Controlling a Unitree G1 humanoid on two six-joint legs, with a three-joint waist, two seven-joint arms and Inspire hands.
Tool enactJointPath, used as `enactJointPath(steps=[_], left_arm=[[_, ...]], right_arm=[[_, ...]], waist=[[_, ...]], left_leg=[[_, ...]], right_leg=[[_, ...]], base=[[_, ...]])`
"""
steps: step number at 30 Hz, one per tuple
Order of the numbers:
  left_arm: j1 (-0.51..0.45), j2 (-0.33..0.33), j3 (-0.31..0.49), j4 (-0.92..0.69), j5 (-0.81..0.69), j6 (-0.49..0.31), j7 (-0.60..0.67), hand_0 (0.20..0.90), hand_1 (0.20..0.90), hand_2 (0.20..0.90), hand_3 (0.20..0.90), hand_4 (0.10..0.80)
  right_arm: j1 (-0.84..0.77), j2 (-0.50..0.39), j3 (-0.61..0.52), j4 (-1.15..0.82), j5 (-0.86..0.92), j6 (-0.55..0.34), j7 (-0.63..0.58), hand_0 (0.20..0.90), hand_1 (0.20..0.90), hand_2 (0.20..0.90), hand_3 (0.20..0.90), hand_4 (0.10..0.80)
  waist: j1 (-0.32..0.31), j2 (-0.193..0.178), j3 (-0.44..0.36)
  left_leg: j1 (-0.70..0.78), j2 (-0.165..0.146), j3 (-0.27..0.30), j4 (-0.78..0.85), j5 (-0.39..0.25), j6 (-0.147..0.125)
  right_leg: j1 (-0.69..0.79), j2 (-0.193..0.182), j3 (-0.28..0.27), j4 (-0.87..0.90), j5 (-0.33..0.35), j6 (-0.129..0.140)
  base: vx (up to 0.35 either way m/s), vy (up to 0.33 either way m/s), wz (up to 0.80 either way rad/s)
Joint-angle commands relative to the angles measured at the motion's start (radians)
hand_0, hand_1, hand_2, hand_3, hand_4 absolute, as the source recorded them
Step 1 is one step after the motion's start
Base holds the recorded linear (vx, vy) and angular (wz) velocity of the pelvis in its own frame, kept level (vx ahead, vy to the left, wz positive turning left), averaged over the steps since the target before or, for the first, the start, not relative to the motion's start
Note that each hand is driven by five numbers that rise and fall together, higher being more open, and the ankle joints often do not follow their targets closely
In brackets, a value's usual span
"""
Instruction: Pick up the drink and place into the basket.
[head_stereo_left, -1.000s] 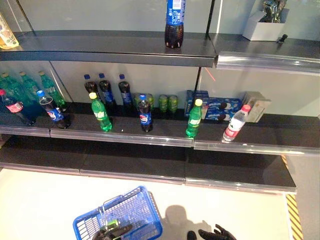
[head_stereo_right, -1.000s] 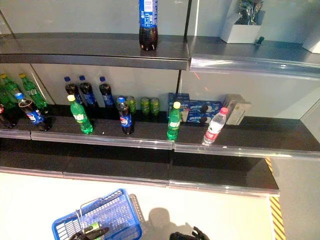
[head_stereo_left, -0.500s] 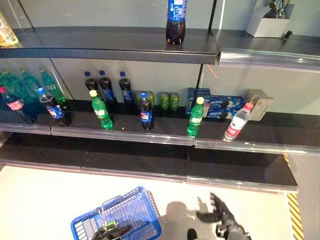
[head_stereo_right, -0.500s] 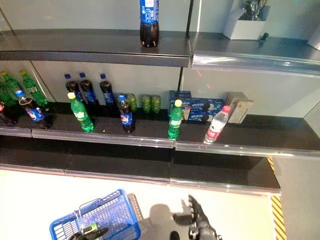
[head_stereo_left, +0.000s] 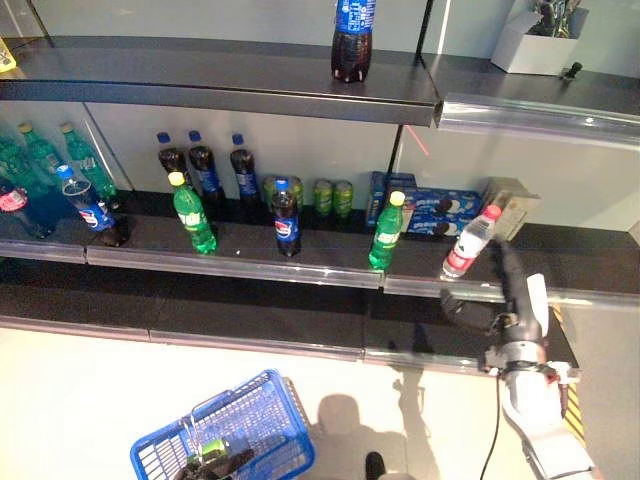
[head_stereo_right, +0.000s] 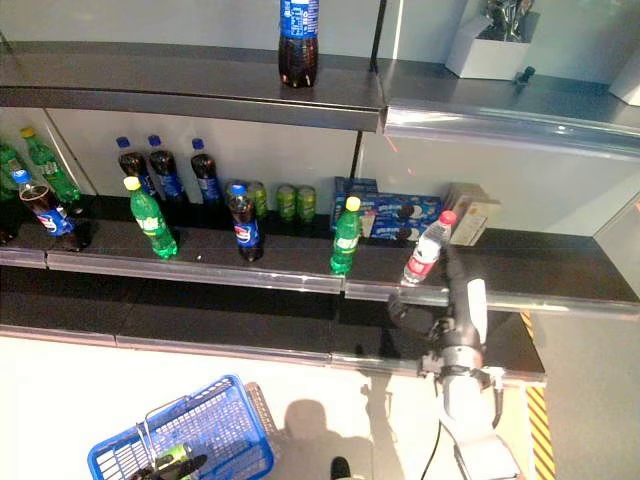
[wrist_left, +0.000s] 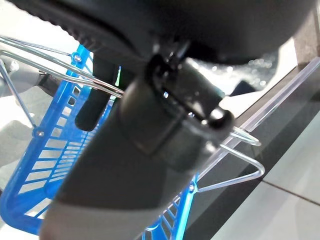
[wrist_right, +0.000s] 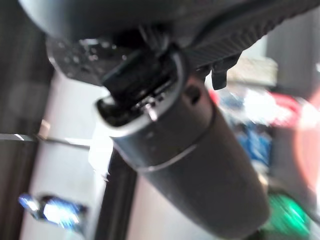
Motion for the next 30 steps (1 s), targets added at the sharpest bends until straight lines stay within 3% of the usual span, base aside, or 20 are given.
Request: enactJointPath(steps=[1,8,12,18,22,30], left_arm=[[-0.028,-0.043,0.012,-0.003,0.028,-0.049,-0.083,0.300,0.300,0.300,0.200,0.100],[-0.018,-0.047,0.010,-0.008,0.046,-0.037,-0.083,0.300,0.300,0.300,0.200,0.100],[-0.032,-0.038,-0.039,-0.017,0.029,-0.031,-0.065,0.300,0.300,0.300,0.200,0.100],[-0.070,-0.027,-0.089,-0.058,-0.022,-0.017,-0.029,0.300,0.300,0.300,0.200,0.100],[-0.145,-0.010,-0.139,-0.093,-0.100,-0.024,-0.014,0.300,0.300,0.300,0.200,0.100],[-0.213,-0.028,-0.224,-0.167,-0.202,-0.083,-0.046,0.300,0.300,0.300,0.200,0.100]], right_arm=[[-0.068,-0.062,-0.109,-0.135,0.013,-0.080,-0.090,0.900,0.900,0.900,0.900,0.800],[-0.076,-0.041,-0.155,-0.164,0.082,-0.119,-0.180,0.900,0.900,0.900,0.900,0.800],[-0.151,-0.037,-0.112,-0.110,0.098,-0.126,-0.277,0.900,0.900,0.900,0.900,0.800],[-0.266,-0.047,-0.075,-0.036,0.134,-0.168,-0.318,0.900,0.900,0.900,0.900,0.800],[-0.454,-0.056,-0.039,0.044,0.144,-0.183,-0.358,0.900,0.900,0.900,0.900,0.800],[-0.674,-0.122,-0.040,0.103,0.137,-0.205,-0.454,0.900,0.900,0.900,0.900,0.800]], waist=[[0.002,0.003,0.002],[-0.003,0.011,0.001],[0.007,0.012,0.036],[0.015,0.030,0.111],[0.012,0.042,0.216],[0.016,0.089,0.330]], left_leg=[[0.008,0.073,-0.055,0.005,-0.050,0.004],[0.020,0.071,-0.052,0.009,-0.052,0.009],[-0.027,0.073,-0.079,0.124,-0.077,0.010],[-0.138,0.072,-0.134,0.247,-0.093,0.004],[-0.255,0.052,-0.184,0.329,-0.091,0.009],[-0.352,0.000,-0.223,0.323,-0.048,0.026]], right_leg=[[0.015,-0.092,-0.011,0.005,-0.006,0.074],[0.015,-0.090,-0.009,0.018,-0.014,0.067],[-0.033,-0.068,0.000,0.129,-0.064,0.035],[-0.121,-0.051,0.014,0.242,-0.106,0.005],[-0.212,-0.050,0.026,0.304,-0.108,-0.019],[-0.303,-0.051,0.035,0.320,-0.090,-0.038]], base=[[0.034,0.013,-0.01],[0.037,0.004,-0.01],[0.025,-0.050,-0.01],[-0.089,-0.049,-0.13],[-0.218,-0.034,-0.17],[-0.157,0.010,0.01]])
